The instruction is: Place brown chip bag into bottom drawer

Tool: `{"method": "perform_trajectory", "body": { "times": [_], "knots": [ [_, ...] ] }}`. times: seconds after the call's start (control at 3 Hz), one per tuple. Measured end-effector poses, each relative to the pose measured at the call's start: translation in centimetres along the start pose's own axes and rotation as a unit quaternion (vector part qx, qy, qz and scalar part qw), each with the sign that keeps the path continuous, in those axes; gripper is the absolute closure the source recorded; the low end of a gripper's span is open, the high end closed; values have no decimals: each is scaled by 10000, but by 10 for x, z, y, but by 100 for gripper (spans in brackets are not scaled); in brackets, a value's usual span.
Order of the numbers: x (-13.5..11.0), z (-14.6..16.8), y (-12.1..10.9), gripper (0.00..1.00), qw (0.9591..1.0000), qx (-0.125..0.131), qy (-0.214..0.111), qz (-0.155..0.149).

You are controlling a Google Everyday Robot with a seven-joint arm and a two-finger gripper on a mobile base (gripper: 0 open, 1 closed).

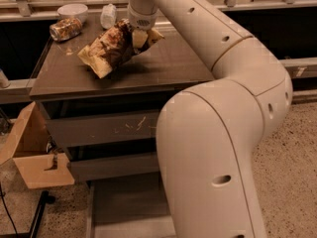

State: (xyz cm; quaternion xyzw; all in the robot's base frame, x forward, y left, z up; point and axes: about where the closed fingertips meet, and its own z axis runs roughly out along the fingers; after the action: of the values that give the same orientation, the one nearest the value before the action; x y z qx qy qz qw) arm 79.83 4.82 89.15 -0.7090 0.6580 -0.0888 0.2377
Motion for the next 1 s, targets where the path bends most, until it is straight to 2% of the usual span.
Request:
{"method": "perform_trajectory", "body": {
  "times": [0.67, 1.0],
  "knots": [
    [18, -61, 17, 100, 9998, 47, 38, 211],
    [28, -97, 38, 100, 9988, 87, 104, 465]
  ]
}}
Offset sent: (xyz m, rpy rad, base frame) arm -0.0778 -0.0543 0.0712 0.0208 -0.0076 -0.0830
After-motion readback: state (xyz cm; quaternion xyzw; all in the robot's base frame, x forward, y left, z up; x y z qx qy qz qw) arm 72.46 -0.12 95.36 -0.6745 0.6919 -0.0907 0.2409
